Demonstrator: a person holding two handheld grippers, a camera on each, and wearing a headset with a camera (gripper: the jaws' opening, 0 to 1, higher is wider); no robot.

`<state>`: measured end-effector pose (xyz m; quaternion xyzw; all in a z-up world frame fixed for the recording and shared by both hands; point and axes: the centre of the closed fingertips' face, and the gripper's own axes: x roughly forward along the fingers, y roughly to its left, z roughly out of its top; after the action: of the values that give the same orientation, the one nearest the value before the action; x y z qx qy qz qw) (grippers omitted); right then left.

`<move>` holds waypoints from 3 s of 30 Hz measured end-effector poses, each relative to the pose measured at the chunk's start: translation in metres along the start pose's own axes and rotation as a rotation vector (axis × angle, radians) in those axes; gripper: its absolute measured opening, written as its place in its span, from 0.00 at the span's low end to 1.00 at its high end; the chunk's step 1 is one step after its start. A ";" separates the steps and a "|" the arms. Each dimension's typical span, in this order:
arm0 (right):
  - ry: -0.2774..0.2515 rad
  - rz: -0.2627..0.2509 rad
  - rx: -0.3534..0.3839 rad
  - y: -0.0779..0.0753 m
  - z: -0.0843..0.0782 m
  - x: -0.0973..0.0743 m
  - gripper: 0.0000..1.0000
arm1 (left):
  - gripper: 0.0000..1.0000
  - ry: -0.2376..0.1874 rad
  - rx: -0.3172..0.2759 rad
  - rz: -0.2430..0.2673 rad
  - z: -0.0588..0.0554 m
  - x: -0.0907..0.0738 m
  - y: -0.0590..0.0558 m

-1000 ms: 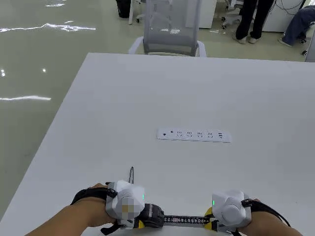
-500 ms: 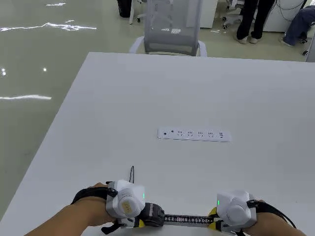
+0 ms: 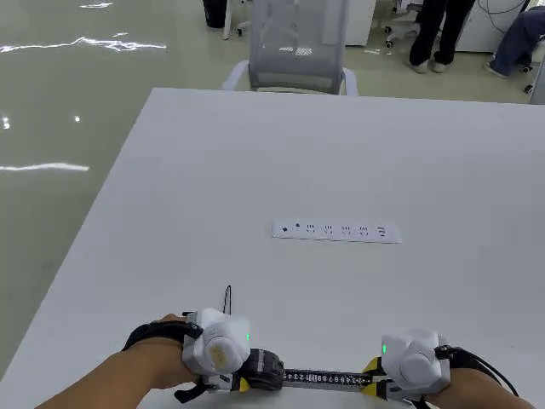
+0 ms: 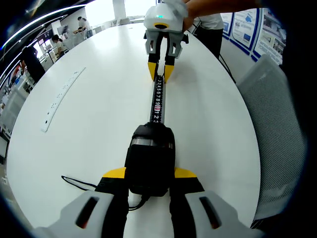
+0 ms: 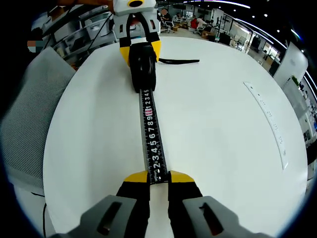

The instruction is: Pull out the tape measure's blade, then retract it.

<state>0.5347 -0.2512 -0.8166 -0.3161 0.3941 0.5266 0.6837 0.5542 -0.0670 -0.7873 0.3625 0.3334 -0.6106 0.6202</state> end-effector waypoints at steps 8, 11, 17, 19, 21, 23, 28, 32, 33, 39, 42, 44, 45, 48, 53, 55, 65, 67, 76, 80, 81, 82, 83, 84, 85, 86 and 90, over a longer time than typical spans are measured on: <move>0.016 0.001 0.000 0.000 -0.007 -0.003 0.11 | 0.27 0.003 0.002 0.000 -0.001 0.000 0.000; 0.017 0.000 0.002 0.000 -0.008 -0.005 0.11 | 0.27 0.002 0.002 0.000 0.000 0.000 0.000; 0.016 0.001 0.009 -0.001 -0.012 -0.006 0.11 | 0.27 0.000 0.000 -0.003 0.000 0.000 0.000; 0.019 0.003 0.009 -0.001 -0.013 -0.006 0.11 | 0.27 0.000 0.000 -0.003 0.000 0.000 0.000; 0.027 0.005 0.006 -0.001 -0.015 -0.007 0.11 | 0.27 0.000 0.000 -0.002 0.000 0.000 0.000; 0.046 0.008 0.001 0.000 -0.015 -0.008 0.12 | 0.27 0.000 -0.001 -0.003 0.000 0.001 0.000; 0.091 0.015 -0.047 0.000 -0.016 -0.008 0.11 | 0.27 0.001 -0.001 -0.002 0.000 0.000 0.000; 0.091 0.014 -0.020 0.000 -0.018 -0.010 0.11 | 0.27 0.000 -0.002 0.001 0.000 0.001 0.000; 0.091 0.010 0.010 0.000 -0.019 -0.010 0.11 | 0.27 0.000 -0.002 0.002 0.000 0.001 0.000; 0.098 0.007 -0.002 0.000 -0.023 -0.013 0.11 | 0.27 -0.002 -0.002 0.001 0.000 0.001 0.000; 0.103 0.007 -0.006 0.000 -0.026 -0.014 0.11 | 0.27 -0.002 -0.004 0.002 0.000 0.000 0.000; 0.108 0.007 -0.011 -0.001 -0.029 -0.015 0.11 | 0.27 0.000 -0.003 0.001 0.000 0.000 0.000; 0.109 0.006 -0.007 -0.001 -0.030 -0.016 0.11 | 0.27 0.000 -0.002 0.001 0.000 0.000 0.000; 0.112 0.005 -0.004 -0.001 -0.032 -0.017 0.12 | 0.27 0.001 -0.001 0.002 0.000 0.000 0.000; 0.121 0.004 -0.008 -0.003 -0.037 -0.019 0.12 | 0.27 0.002 -0.002 0.001 0.000 0.000 0.000; 0.125 0.003 -0.011 -0.003 -0.039 -0.020 0.12 | 0.27 0.002 -0.002 0.001 0.000 0.000 0.000; 0.134 -0.002 -0.007 -0.003 -0.045 -0.025 0.12 | 0.27 0.003 -0.004 0.000 0.000 0.000 0.000; 0.135 -0.002 -0.006 -0.003 -0.046 -0.025 0.12 | 0.27 0.002 -0.005 0.000 -0.001 0.000 0.000; 0.144 -0.004 -0.005 -0.004 -0.052 -0.029 0.12 | 0.27 0.002 -0.005 -0.002 0.000 0.000 0.000; 0.152 -0.005 -0.003 -0.005 -0.056 -0.030 0.12 | 0.27 0.004 -0.004 -0.003 0.000 0.000 0.000; 0.151 -0.006 -0.001 -0.005 -0.057 -0.031 0.12 | 0.27 0.004 -0.005 -0.003 0.000 0.000 0.000; 0.151 -0.006 0.000 -0.005 -0.057 -0.031 0.12 | 0.27 0.004 -0.005 -0.003 0.000 -0.001 0.000; 0.152 -0.008 0.001 -0.005 -0.058 -0.032 0.12 | 0.27 0.004 -0.005 -0.003 0.000 0.000 0.000; 0.152 -0.008 0.006 -0.005 -0.058 -0.032 0.12 | 0.27 0.004 -0.004 -0.003 0.000 0.000 0.000; 0.153 -0.009 0.014 -0.005 -0.059 -0.033 0.12 | 0.27 0.004 -0.004 -0.003 0.000 0.000 0.000; 0.153 -0.009 0.017 -0.005 -0.059 -0.033 0.12 | 0.27 0.005 -0.004 -0.003 0.000 0.000 0.000; 0.157 -0.008 0.013 -0.005 -0.061 -0.034 0.12 | 0.27 0.008 -0.002 -0.003 0.000 0.000 0.000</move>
<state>0.5224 -0.3198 -0.8168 -0.3538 0.4486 0.4948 0.6548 0.5542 -0.0672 -0.7869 0.3637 0.3368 -0.6098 0.6183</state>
